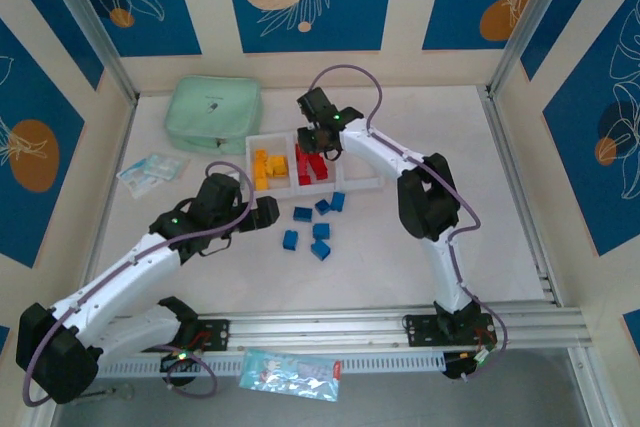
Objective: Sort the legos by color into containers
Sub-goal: Place the lego in the container.
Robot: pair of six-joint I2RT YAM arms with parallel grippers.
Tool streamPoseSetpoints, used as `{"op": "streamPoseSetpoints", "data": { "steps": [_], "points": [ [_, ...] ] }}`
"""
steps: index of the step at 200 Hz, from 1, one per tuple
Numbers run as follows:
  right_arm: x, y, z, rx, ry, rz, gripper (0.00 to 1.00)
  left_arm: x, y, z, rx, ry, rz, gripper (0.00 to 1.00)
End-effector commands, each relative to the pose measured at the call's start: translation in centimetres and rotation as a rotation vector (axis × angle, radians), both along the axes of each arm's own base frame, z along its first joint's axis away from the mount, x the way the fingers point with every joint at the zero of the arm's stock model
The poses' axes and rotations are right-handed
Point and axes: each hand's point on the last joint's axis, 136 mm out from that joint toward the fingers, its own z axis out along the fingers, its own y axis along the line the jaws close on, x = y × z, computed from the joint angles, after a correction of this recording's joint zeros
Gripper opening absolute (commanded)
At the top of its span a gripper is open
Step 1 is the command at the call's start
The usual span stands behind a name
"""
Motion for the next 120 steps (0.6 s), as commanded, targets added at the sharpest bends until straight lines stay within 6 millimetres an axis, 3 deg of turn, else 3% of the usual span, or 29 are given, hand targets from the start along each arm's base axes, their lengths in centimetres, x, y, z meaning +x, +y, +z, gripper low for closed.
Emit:
{"op": "streamPoseSetpoints", "data": {
  "steps": [1,26,62,94,120],
  "points": [
    [0.0,0.2,1.3,-0.008,-0.009,0.025,0.42,0.2,0.1,0.9,-0.002,-0.011,-0.014,0.99],
    [-0.6,0.3,2.8,-0.006,-0.040,0.042,0.51,0.3,0.0,1.2,0.000,-0.014,-0.016,0.99],
    [-2.3,-0.8,4.7,0.004,-0.059,0.047,0.53,0.3,-0.2,1.8,-0.011,-0.015,-0.026,0.99],
    [-6.3,-1.5,5.8,0.041,-0.054,0.072,0.56,-0.3,-0.5,1.8,-0.037,-0.005,-0.042,0.99],
    [-10.3,-2.7,4.9,0.025,-0.008,0.082,0.59,-1.1,-0.9,1.6,-0.068,0.014,-0.067,0.99]
  ]
}}
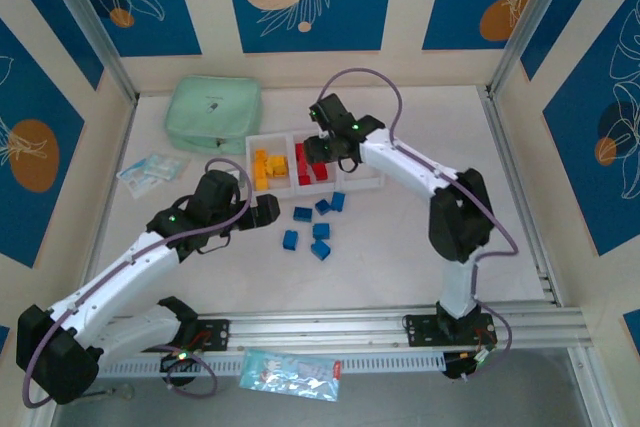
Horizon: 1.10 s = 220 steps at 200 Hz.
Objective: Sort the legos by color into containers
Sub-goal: Place the lego in the container, then pick up the lego from the bottom-center of the table.
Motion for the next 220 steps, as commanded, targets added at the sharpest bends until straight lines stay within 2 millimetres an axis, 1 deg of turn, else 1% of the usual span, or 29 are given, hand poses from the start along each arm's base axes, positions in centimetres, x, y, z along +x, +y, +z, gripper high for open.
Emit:
{"op": "streamPoseSetpoints", "data": {
  "steps": [1,8,34,59,73,85,100,114,130,146,169,220],
  "points": [
    [-3.4,-0.1,0.4,0.022,0.023,0.024,0.59,-0.9,-0.4,0.5,-0.040,0.008,-0.037,0.99],
    [-4.6,-0.3,0.2,0.029,0.042,0.027,0.59,-1.1,-0.5,0.5,-0.045,0.013,-0.045,0.99],
    [-9.4,-1.6,-2.0,0.030,0.135,0.028,0.62,-2.3,-1.0,-0.1,-0.055,0.036,-0.072,0.99],
    [-13.9,-2.1,-4.1,-0.003,0.207,0.040,0.64,-3.3,-1.3,-0.8,-0.045,0.047,-0.079,0.99],
    [-16.3,-1.8,-5.2,0.012,0.250,0.054,0.65,-3.9,-1.5,-1.2,-0.043,0.051,-0.082,0.99],
    [-17.8,-1.5,-6.1,0.018,0.268,0.074,0.66,-4.3,-1.7,-1.6,-0.044,0.053,-0.078,0.99],
    [-19.1,-1.4,-7.4,0.006,0.292,0.079,0.67,-4.7,-2.0,-2.0,-0.052,0.056,-0.080,0.99],
    [-19.9,-1.0,-8.6,-0.010,0.307,0.095,0.69,-5.1,-1.9,-2.5,-0.045,0.065,-0.072,0.99],
    [-20.3,-0.5,-9.6,-0.041,0.298,0.116,0.70,-5.3,-1.6,-3.0,-0.043,0.074,-0.053,0.99],
    [-20.2,-0.1,-10.5,-0.064,0.290,0.123,0.71,-5.4,-1.3,-3.2,-0.043,0.070,-0.039,0.99],
    [-19.7,0.7,-11.2,-0.081,0.281,0.140,0.71,-5.6,-0.7,-3.4,-0.031,0.069,-0.021,0.99],
    [-18.7,1.0,-12.4,-0.150,0.254,0.157,0.62,-5.7,-0.2,-3.5,-0.023,0.065,-0.007,0.99]
  ]
}}
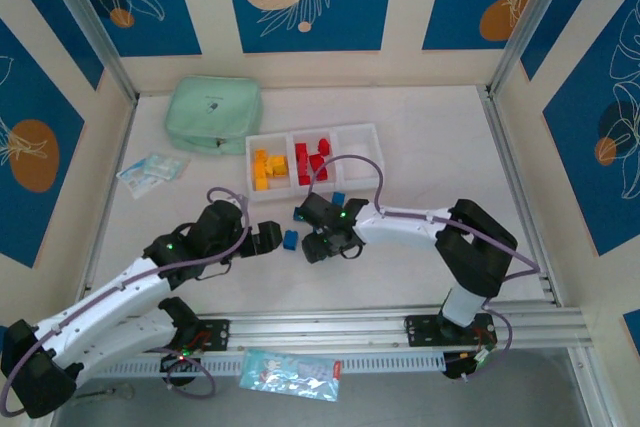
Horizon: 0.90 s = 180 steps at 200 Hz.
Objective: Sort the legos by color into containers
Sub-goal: Pick up the lego from the bottom-center of the table.
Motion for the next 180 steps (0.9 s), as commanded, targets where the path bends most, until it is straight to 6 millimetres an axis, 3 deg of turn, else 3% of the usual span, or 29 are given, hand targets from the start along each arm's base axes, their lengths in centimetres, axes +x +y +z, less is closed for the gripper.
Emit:
{"op": "streamPoseSetpoints", "data": {
  "steps": [1,103,146,180],
  "points": [
    [0.8,0.7,0.2,-0.007,-0.038,0.020,0.62,-0.3,0.8,-0.7,0.028,0.015,0.025,0.99],
    [0.3,1.2,0.4,-0.019,-0.038,0.042,0.35,-0.1,0.6,-0.2,0.040,0.003,0.010,0.99],
    [0.5,0.4,2.7,0.028,-0.055,0.009,0.30,0.4,-0.1,0.4,0.036,-0.015,-0.018,0.99],
    [1.5,-1.6,5.4,0.075,-0.080,-0.056,0.30,1.3,-1.8,1.4,0.018,-0.032,-0.064,0.99]
  ]
}}
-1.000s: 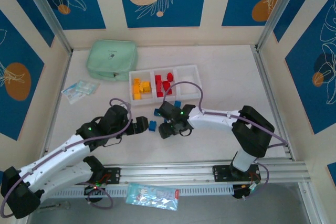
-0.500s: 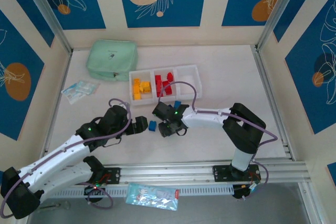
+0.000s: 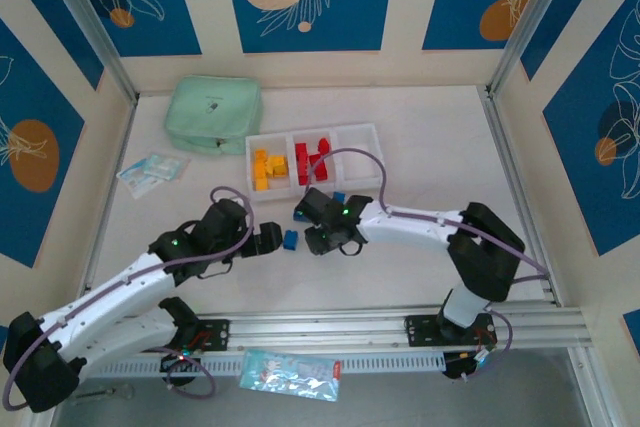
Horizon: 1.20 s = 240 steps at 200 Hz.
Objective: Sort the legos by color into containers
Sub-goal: Pick up the lego from the bottom-center of the table, then place the lego in the container.
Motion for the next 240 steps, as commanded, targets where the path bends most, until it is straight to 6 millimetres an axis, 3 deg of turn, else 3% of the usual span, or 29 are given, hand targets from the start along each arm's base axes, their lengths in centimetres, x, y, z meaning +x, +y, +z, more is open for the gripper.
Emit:
{"op": "streamPoseSetpoints", "data": {
  "steps": [1,44,85,120,174,240],
  "points": [
    [0.6,-2.1,2.1,0.031,-0.005,-0.065,0.30,1.1,-1.9,2.4,-0.043,-0.057,-0.060,0.99],
    [4.3,-6.1,5.1,0.079,-0.041,-0.185,0.30,2.9,-4.0,4.2,-0.055,-0.107,-0.106,0.99],
    [10.3,-9.8,7.5,0.104,-0.105,-0.302,0.30,4.9,-5.9,5.6,-0.065,-0.158,-0.133,0.99],
    [15.6,-11.6,8.9,0.130,-0.143,-0.376,0.30,6.7,-7.1,6.5,-0.080,-0.191,-0.135,0.99],
    [21.9,-10.8,7.0,0.114,-0.137,-0.371,0.30,8.8,-7.9,7.4,-0.078,-0.211,-0.139,0.99],
    [26.5,-9.5,3.4,0.058,-0.118,-0.344,0.35,10.2,-7.3,7.1,-0.088,-0.203,-0.105,0.99]
  ]
}}
